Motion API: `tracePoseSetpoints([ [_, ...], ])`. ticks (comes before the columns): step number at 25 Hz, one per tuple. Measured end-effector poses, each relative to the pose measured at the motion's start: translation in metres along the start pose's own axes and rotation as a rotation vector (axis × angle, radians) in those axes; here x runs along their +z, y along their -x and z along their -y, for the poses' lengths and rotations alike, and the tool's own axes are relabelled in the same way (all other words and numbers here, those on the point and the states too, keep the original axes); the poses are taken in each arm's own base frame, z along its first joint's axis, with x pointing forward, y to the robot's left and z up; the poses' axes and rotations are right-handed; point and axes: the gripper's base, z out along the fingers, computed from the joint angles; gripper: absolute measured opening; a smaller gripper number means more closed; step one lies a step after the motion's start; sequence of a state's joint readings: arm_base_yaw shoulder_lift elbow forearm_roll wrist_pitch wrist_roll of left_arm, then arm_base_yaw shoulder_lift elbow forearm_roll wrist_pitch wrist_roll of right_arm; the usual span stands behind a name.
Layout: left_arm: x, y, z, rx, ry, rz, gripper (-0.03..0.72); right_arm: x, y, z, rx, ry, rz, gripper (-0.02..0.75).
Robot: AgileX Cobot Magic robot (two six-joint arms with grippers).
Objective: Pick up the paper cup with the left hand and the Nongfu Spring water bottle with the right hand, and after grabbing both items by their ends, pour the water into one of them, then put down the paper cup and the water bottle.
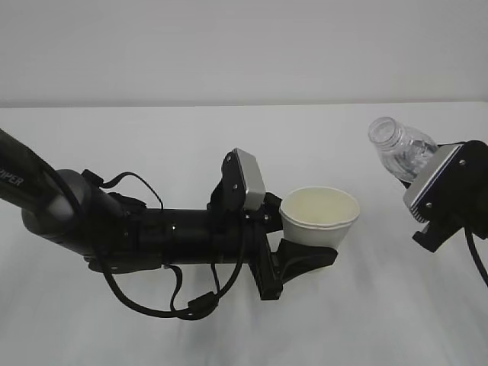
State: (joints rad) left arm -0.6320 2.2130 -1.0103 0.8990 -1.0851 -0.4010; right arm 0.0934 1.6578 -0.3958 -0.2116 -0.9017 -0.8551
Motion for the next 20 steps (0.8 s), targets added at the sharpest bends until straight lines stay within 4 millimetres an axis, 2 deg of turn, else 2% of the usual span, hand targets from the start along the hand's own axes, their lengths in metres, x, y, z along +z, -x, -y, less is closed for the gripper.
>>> tracePoseSetpoints([
  [8, 0.001, 0.0, 0.003, -0.011, -0.019, -0.007, 0.461, 0.0, 0.0, 0.001, -0.104, -0.006, 0.005, 0.365],
  [14, 0.01, 0.0, 0.016, -0.002, -0.061, -0.01, 0.461, 0.0, -0.001, 0.002, -0.131, -0.023, -0.013, 0.365],
  [20, 0.012, 0.003, 0.016, 0.008, -0.065, -0.001, 0.461, 0.0, -0.002, 0.003, -0.191, -0.032, -0.028, 0.365],
])
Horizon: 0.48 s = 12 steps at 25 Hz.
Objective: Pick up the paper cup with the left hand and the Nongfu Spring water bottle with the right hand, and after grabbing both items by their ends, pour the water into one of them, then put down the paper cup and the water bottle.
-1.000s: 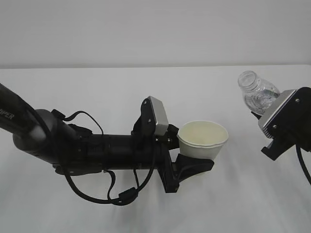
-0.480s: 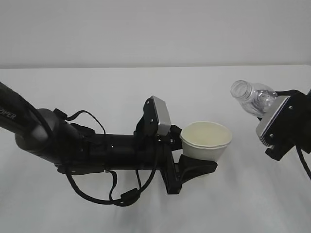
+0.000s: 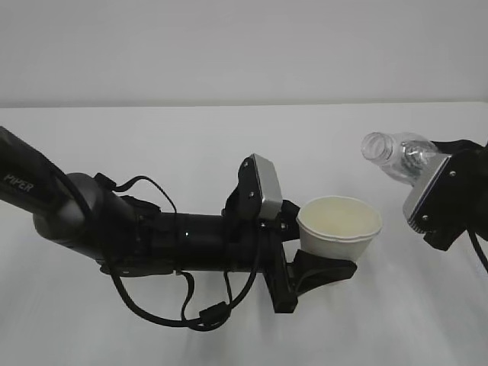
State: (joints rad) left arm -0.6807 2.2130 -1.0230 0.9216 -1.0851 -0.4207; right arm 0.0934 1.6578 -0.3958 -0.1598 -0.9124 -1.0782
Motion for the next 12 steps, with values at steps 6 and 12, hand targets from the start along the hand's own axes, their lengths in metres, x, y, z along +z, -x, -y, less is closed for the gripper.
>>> tracePoseSetpoints([
  [6, 0.0029, 0.0056, -0.0039, 0.009, 0.005, 0.018, 0.461, 0.0, 0.0001, 0.0001, -0.028, -0.002, 0.001, 0.365],
  [12, 0.0029, 0.0032, -0.0056, -0.022, 0.024, -0.008, 0.461, 0.0, 0.0012, 0.0026, -0.069, -0.029, 0.013, 0.365],
])
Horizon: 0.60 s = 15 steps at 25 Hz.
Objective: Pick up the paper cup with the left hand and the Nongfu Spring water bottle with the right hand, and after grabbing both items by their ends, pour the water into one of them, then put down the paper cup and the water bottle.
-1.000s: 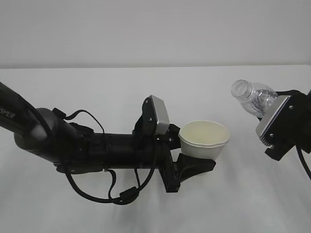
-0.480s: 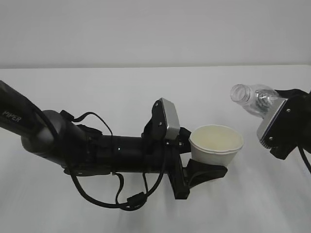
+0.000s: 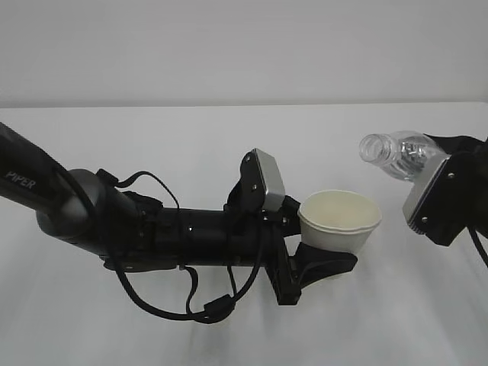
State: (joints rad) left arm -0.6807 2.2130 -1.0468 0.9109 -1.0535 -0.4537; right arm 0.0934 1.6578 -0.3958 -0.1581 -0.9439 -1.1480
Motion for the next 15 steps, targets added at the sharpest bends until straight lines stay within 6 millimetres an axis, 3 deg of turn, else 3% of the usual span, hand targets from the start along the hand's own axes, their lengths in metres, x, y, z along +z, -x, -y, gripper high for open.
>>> tracePoseSetpoints([
  [15, 0.0, -0.0011, -0.0007, -0.018, 0.008, -0.012, 0.461, 0.0, 0.0025, 0.001, -0.128, -0.012, 0.026, 0.365],
])
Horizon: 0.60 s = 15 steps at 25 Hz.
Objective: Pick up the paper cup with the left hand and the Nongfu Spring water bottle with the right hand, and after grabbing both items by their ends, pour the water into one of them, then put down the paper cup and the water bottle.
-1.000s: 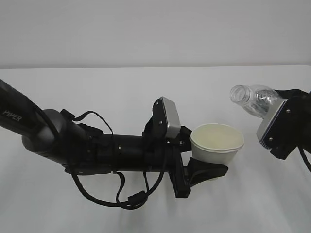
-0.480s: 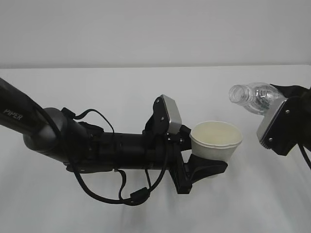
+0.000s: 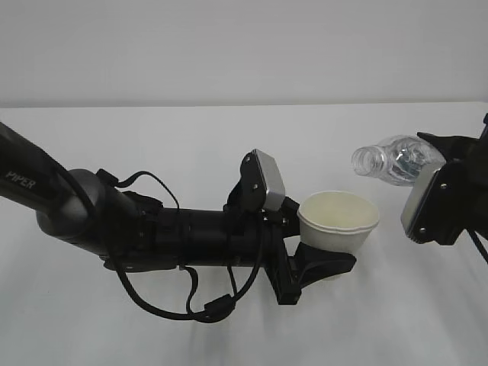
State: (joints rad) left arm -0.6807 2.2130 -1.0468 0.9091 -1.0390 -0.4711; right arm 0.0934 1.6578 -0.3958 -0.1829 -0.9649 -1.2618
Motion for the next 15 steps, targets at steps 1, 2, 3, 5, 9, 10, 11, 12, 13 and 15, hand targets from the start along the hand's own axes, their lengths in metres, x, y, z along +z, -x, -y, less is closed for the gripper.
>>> tracePoseSetpoints([
  [1, 0.0, 0.0, 0.0, -0.001, 0.0, 0.0, 0.461, 0.0, 0.0, 0.0, -0.009, 0.0, 0.0, 0.365],
  [2, 0.0, 0.0, 0.0, -0.002, 0.0, 0.0, 0.461, 0.0, 0.0001, 0.0, -0.014, 0.0, 0.001, 0.365],
  [3, 0.0, -0.0001, 0.0, -0.002, 0.0, -0.001, 0.461, 0.0, 0.0001, 0.0, -0.017, 0.0, 0.001, 0.365],
  [5, 0.0, -0.0002, -0.0001, -0.002, 0.001, -0.002, 0.461, 0.0, 0.0001, 0.0, -0.029, 0.0, 0.001, 0.365],
  [9, 0.0, -0.0004, -0.0002, -0.002, 0.002, -0.004, 0.461, 0.0, 0.0001, 0.0, -0.058, 0.0, 0.001, 0.365],
  [10, 0.0, -0.0004, -0.0002, -0.002, 0.002, -0.005, 0.461, 0.0, 0.0001, 0.0, -0.06, 0.0, 0.001, 0.365],
  [11, 0.0, -0.0004, -0.0002, -0.002, 0.002, -0.005, 0.461, 0.0, 0.0001, 0.0, -0.066, 0.0, 0.001, 0.365],
  [12, 0.0, -0.0004, -0.0002, -0.002, 0.002, -0.005, 0.461, 0.0, 0.0001, 0.0, -0.067, 0.0, 0.001, 0.365],
  [13, 0.0, -0.0004, -0.0002, -0.002, 0.002, -0.005, 0.461, 0.0, 0.0001, 0.0, -0.071, 0.0, 0.001, 0.365],
  [15, 0.0, -0.0005, -0.0001, -0.001, 0.001, -0.006, 0.461, 0.0, 0.0002, 0.0001, -0.082, -0.001, 0.002, 0.365],
])
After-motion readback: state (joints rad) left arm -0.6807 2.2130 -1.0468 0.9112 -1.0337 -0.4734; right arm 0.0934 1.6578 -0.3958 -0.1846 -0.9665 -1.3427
